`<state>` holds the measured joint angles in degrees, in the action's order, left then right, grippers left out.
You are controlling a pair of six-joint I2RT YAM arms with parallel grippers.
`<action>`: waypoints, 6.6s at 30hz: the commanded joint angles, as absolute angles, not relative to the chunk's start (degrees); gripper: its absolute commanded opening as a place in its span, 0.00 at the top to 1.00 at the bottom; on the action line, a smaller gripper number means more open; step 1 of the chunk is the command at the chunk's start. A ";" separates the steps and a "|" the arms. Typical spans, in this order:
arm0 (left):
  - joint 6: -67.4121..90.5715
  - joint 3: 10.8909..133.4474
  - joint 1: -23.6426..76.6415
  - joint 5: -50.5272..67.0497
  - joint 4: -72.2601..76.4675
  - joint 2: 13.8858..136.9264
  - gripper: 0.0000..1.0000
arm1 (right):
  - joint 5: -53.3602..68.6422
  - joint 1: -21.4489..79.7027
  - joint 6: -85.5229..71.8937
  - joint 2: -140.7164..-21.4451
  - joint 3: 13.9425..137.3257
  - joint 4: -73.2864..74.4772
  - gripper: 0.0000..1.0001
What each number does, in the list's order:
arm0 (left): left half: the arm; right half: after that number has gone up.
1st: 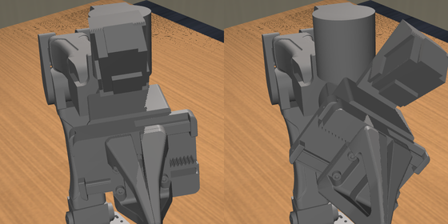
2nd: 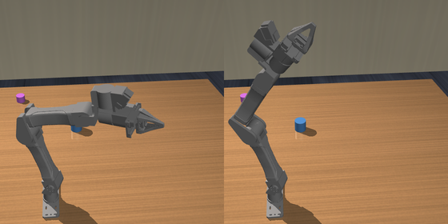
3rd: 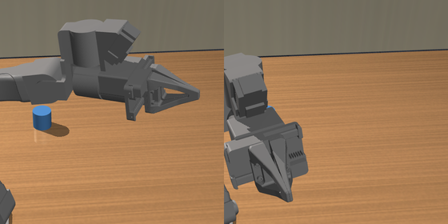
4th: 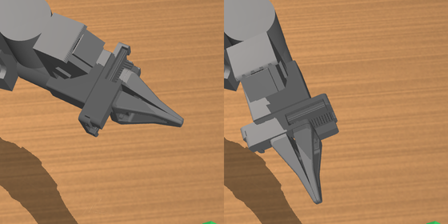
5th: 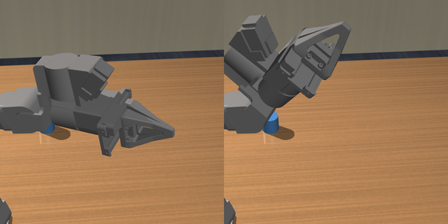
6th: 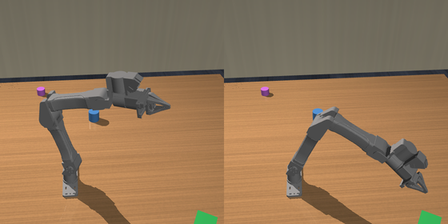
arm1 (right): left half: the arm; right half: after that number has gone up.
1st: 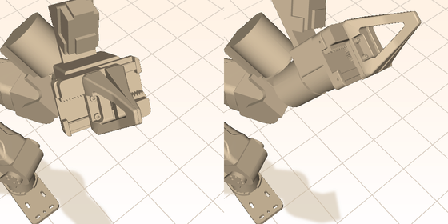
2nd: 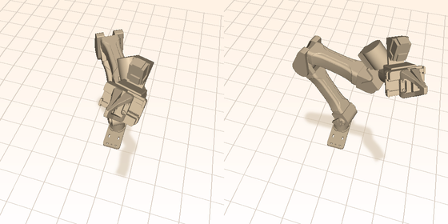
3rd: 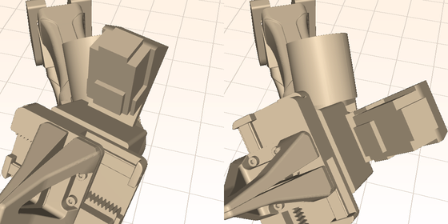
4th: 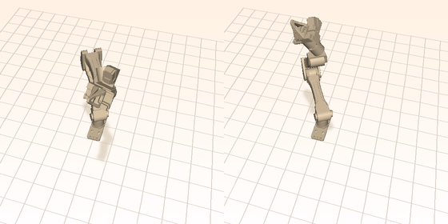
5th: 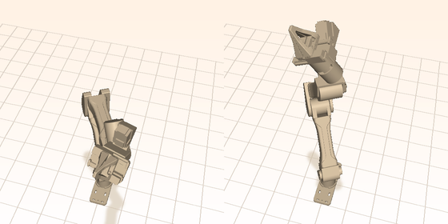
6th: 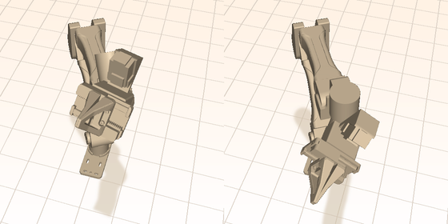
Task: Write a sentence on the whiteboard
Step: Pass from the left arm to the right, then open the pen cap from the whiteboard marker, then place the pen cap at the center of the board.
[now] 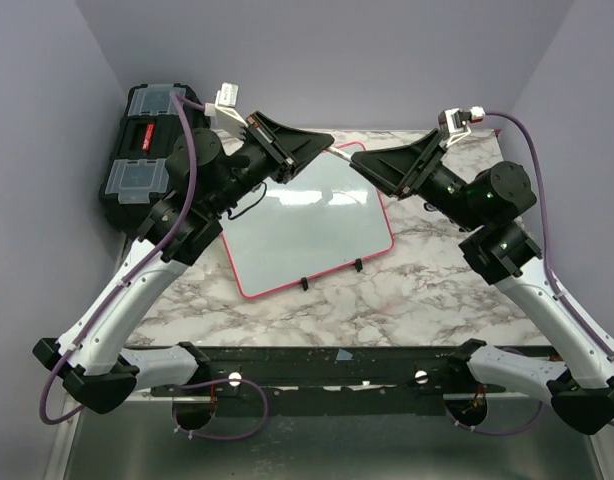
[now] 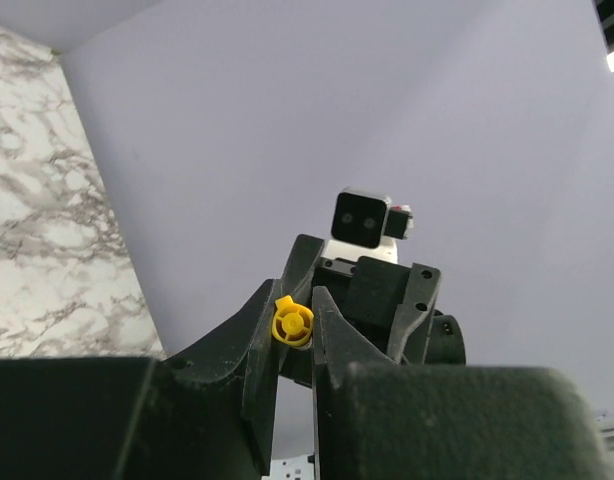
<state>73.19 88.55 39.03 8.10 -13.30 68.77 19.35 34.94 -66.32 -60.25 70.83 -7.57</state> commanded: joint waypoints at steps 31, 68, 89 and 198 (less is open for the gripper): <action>67.78 86.01 39.75 9.51 -8.61 68.31 1.00 | 21.49 35.38 -67.34 -64.25 73.39 -10.75 0.57; 62.92 88.49 38.88 14.79 -10.52 72.85 0.88 | 25.52 35.41 -66.15 -65.22 74.72 -10.40 0.99; 65.69 79.35 30.80 20.72 -7.31 60.85 0.35 | 23.30 35.31 -64.23 -64.46 73.74 -7.16 0.99; 46.51 51.75 50.24 7.71 -10.37 87.88 0.99 | 2.29 35.33 -53.00 -50.05 71.67 33.40 0.99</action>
<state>49.23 46.50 49.10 6.74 -10.66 81.80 4.12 35.29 -52.07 -51.11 70.91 30.24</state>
